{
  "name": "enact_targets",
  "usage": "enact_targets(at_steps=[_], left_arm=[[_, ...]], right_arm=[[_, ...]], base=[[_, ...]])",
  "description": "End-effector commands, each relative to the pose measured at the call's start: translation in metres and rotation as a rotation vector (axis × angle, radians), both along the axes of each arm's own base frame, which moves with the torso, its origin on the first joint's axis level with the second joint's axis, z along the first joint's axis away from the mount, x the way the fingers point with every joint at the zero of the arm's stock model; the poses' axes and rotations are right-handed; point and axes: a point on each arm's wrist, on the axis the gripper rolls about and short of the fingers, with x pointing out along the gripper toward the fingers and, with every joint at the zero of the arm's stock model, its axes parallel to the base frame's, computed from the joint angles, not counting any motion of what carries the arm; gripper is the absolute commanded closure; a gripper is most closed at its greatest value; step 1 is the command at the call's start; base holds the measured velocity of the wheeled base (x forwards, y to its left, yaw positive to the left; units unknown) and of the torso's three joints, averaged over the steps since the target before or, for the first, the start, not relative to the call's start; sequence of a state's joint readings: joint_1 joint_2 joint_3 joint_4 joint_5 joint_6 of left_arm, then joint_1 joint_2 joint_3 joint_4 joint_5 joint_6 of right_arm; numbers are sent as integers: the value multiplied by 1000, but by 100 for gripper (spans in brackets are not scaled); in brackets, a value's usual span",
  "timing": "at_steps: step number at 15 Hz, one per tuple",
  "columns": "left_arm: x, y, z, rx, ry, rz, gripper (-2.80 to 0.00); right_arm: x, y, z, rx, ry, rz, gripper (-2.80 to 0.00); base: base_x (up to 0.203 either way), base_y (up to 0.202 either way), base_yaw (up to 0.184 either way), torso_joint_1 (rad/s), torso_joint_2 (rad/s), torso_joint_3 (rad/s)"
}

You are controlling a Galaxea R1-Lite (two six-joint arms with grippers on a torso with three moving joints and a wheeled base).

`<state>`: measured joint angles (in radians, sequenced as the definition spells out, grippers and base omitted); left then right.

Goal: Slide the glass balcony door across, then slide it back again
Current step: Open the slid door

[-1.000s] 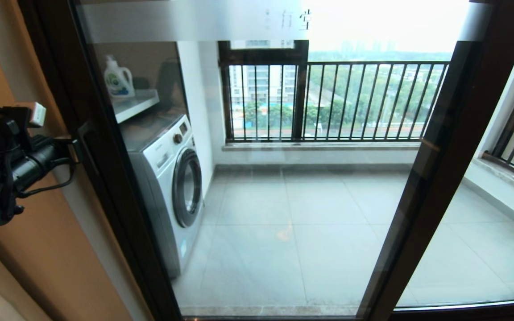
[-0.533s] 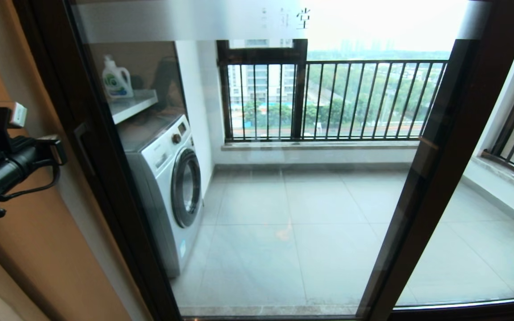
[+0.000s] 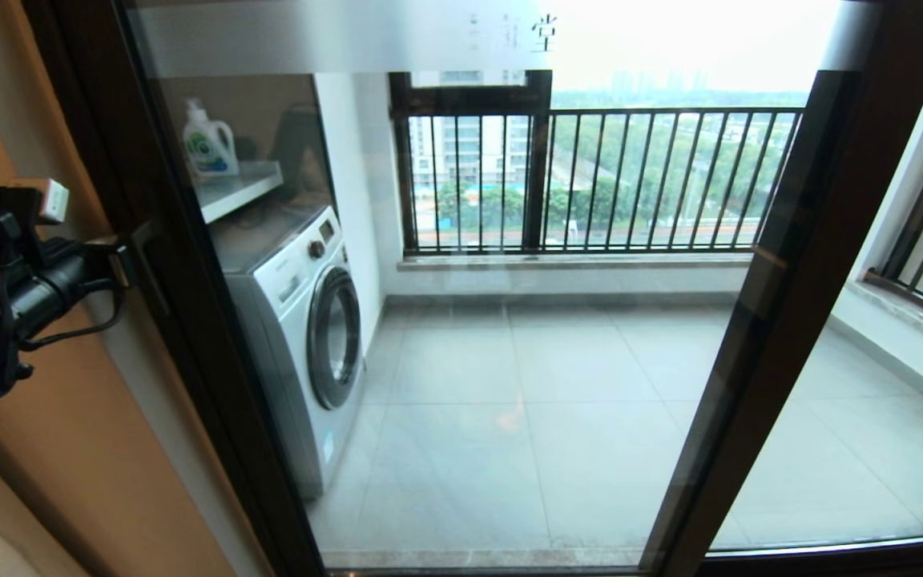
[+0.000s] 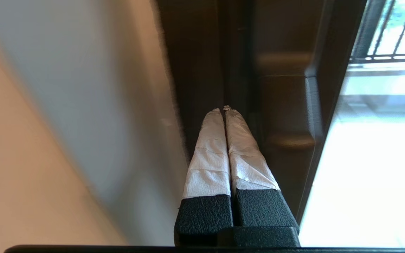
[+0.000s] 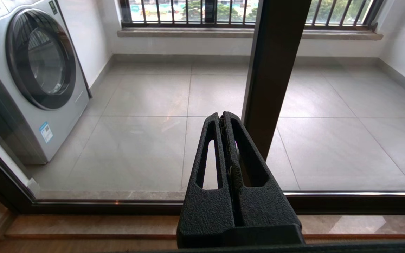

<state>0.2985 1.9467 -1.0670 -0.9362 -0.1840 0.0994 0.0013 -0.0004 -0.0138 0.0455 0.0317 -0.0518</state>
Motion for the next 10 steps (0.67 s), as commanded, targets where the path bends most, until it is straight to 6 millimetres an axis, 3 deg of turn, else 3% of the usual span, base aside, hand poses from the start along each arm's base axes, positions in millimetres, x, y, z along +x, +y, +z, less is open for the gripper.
enact_targets(at_steps=[1,5,10], left_arm=[[3,-10,-1,-3,-2,-28,0],[5,-47,5,-37,-15,-113,0],[2,-56,-3,-42,14,-134,0]], right_arm=[[0,0,0,0,1,1,0],[0,0,0,0,1,1,0],[0,0,0,0,1,1,0]], base=[[0,0,0,0,0,0],[0,0,0,0,0,0],[0,0,0,0,0,0]])
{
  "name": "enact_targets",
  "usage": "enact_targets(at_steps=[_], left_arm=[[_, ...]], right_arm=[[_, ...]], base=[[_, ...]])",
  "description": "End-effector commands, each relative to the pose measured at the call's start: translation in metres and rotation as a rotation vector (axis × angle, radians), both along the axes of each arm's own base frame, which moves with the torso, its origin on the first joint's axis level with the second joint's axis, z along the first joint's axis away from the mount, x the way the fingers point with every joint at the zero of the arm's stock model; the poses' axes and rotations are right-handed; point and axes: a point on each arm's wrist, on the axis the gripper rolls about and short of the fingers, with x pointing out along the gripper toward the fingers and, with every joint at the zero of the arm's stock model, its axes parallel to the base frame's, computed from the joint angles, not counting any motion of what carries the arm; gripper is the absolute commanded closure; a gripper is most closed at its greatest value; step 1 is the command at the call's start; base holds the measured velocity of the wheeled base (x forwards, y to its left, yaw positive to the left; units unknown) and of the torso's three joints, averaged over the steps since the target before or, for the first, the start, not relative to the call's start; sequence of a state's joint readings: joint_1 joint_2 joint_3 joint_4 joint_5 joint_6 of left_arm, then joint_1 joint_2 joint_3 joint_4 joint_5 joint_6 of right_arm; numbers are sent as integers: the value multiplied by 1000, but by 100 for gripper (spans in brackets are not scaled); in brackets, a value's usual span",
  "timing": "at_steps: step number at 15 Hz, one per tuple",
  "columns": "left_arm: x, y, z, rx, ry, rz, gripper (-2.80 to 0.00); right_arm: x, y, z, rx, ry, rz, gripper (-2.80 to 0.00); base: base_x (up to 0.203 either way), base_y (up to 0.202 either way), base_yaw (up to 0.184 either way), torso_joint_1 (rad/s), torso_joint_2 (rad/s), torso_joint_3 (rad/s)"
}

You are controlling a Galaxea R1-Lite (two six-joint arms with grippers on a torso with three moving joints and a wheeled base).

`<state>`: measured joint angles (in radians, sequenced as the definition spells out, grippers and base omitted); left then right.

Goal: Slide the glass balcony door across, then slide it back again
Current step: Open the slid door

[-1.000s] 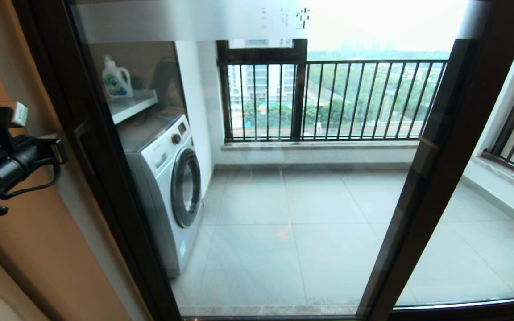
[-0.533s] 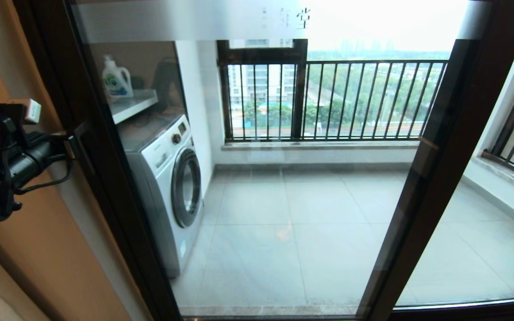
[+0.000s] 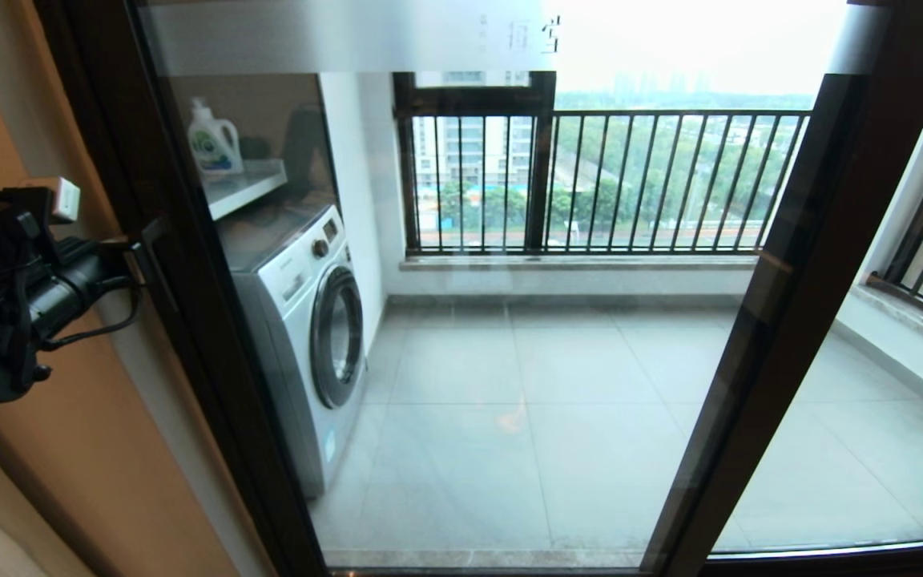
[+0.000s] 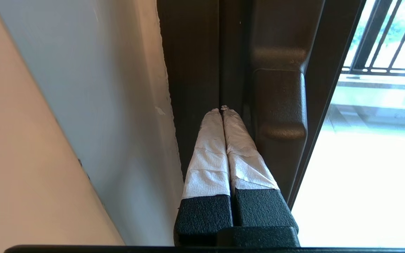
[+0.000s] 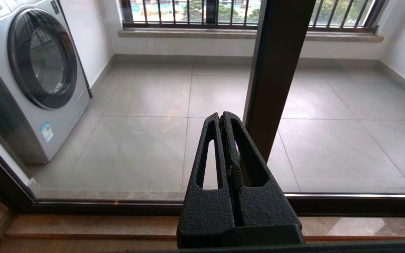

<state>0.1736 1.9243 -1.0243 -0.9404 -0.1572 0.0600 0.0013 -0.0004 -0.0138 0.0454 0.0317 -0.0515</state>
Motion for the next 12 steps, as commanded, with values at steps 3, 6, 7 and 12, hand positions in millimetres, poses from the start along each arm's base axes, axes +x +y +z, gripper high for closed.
enact_targets(at_steps=[3,6,7,12], left_arm=[[0,-17,0,2,2,-54,0],[1,-22,1,2,-2,-67,0],[1,-23,1,2,-1,-65,0],[4,-23,-1,0,3,-48,0]], right_arm=[[0,0,0,-1,1,1,0],[0,0,0,-1,1,1,0],[0,0,0,-1,1,1,0],[0,0,0,-1,0,1,0]], base=[[0,0,0,0,0,0],[0,0,0,0,0,0],[0,0,0,0,0,0],[0,0,0,0,0,0]])
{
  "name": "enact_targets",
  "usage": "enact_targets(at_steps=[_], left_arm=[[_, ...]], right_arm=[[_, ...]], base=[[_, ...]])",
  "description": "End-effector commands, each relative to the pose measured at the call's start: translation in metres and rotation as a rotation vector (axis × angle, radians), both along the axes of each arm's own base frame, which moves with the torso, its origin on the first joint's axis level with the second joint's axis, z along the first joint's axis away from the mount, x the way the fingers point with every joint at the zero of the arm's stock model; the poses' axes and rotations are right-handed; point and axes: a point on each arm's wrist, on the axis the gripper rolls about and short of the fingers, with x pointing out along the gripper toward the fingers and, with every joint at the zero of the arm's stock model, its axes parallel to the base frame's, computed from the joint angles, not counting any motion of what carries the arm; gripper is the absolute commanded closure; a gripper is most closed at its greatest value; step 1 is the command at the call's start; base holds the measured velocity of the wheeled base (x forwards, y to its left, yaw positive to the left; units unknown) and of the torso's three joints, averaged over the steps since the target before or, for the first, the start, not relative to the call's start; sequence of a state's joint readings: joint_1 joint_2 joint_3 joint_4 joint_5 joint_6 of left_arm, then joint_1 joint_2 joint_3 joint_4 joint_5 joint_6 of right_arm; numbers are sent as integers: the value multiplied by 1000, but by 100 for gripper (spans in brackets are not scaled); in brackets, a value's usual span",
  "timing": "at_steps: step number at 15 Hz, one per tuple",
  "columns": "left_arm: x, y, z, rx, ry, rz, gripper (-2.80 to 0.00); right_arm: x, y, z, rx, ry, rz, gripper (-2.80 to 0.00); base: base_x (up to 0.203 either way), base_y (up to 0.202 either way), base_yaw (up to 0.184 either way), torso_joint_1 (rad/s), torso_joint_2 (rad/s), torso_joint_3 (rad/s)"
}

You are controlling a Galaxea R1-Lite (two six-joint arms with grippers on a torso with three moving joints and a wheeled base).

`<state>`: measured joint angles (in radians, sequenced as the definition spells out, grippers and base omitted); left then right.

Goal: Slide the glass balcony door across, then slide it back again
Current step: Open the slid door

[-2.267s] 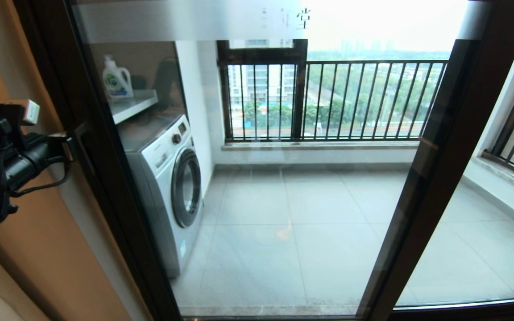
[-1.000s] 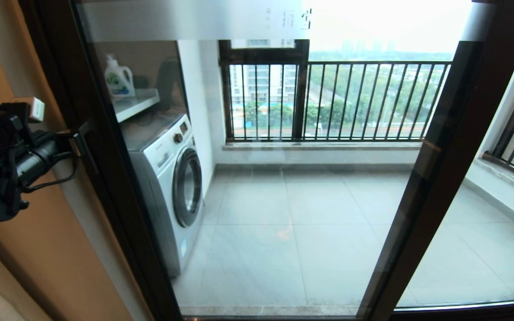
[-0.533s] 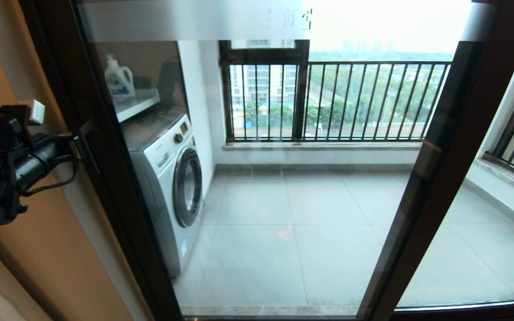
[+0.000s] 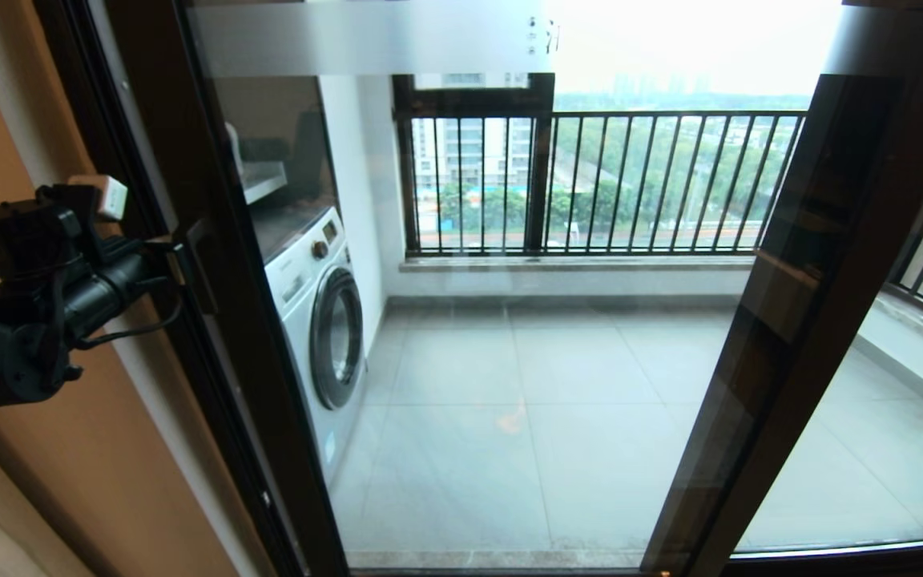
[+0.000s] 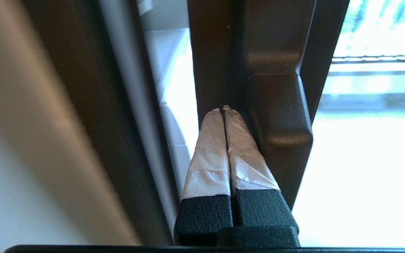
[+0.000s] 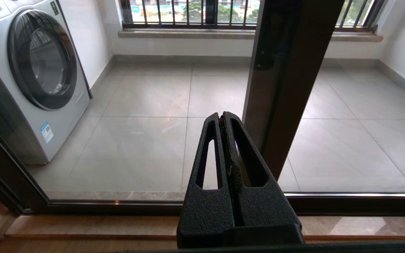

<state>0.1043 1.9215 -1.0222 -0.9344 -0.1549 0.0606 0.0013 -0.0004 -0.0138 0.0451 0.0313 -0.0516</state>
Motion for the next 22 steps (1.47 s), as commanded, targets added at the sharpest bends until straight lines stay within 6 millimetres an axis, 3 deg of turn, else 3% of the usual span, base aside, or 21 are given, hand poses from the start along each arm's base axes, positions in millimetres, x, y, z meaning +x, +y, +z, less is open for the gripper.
enact_targets(at_steps=[1,8,22], left_arm=[[0,2,-1,1,-2,17,0],[4,-18,-3,3,1,-39,0],[-2,-98,11,-1,-43,-184,0]], right_arm=[[0,0,0,-1,1,1,0],[0,0,0,-1,1,1,0],[0,0,0,-1,0,1,0]], base=[[0,0,0,0,0,0],[0,0,0,0,0,0],[0,0,0,0,0,0]])
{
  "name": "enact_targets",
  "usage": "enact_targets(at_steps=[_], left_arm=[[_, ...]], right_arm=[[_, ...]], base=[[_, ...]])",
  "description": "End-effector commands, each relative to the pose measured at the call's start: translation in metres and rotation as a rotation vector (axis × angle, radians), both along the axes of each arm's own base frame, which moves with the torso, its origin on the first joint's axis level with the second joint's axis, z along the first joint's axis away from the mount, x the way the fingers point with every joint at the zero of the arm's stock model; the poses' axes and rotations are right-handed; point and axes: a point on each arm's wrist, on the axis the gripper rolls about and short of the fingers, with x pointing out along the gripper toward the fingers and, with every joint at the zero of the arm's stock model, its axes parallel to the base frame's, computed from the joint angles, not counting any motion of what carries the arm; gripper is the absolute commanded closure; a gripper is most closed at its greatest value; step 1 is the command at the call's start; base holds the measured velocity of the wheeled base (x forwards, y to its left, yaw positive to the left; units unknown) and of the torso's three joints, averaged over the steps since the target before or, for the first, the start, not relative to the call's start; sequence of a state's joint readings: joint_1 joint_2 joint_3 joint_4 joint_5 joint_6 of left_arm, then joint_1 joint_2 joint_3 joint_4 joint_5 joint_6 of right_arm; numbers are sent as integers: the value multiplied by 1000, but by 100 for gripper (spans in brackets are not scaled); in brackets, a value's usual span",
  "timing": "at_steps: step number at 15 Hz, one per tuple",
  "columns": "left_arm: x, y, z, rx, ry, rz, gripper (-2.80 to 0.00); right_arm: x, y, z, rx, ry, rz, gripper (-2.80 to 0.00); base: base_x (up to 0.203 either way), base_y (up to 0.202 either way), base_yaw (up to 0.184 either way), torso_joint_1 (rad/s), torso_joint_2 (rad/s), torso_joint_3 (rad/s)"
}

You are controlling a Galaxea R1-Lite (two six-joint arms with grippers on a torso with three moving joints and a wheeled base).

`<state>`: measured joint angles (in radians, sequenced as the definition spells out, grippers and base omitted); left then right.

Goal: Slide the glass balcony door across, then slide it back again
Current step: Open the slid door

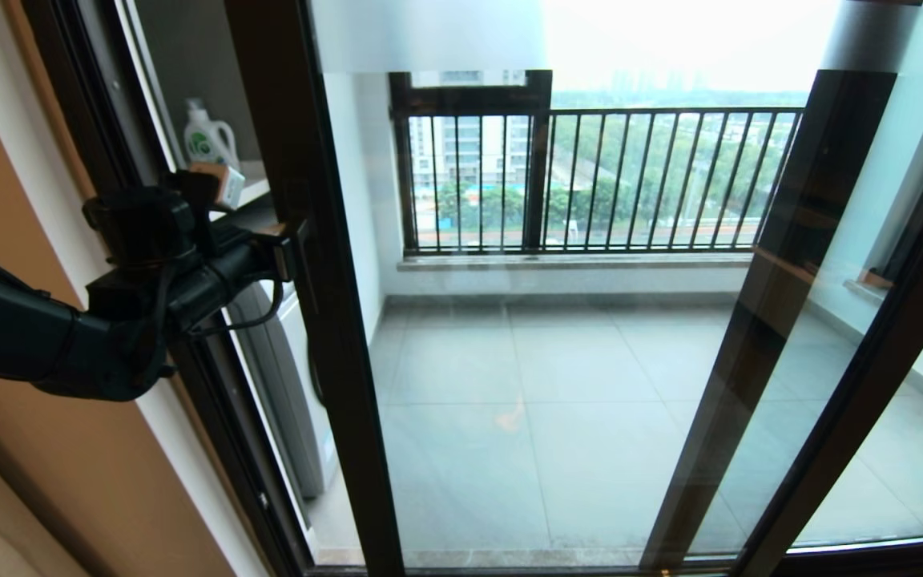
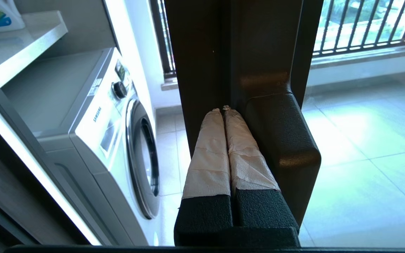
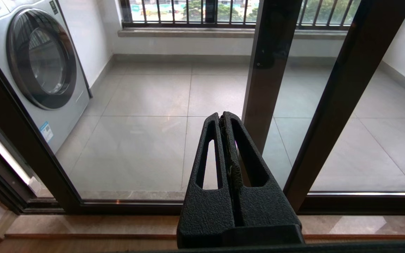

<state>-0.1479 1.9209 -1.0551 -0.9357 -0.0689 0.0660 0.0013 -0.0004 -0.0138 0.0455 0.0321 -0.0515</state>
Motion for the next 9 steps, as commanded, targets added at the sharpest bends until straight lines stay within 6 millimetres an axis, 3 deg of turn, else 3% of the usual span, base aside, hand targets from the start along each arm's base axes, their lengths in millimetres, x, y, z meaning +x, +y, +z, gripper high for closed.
enact_targets(at_steps=[1,9], left_arm=[[-3,-12,1,-1,-6,-33,0],[-13,-49,0,-1,-2,-102,0]], right_arm=[[0,0,0,-1,1,0,0],[0,0,0,-1,1,0,0]], base=[[0,0,0,0,0,0],[0,0,0,0,0,0]])
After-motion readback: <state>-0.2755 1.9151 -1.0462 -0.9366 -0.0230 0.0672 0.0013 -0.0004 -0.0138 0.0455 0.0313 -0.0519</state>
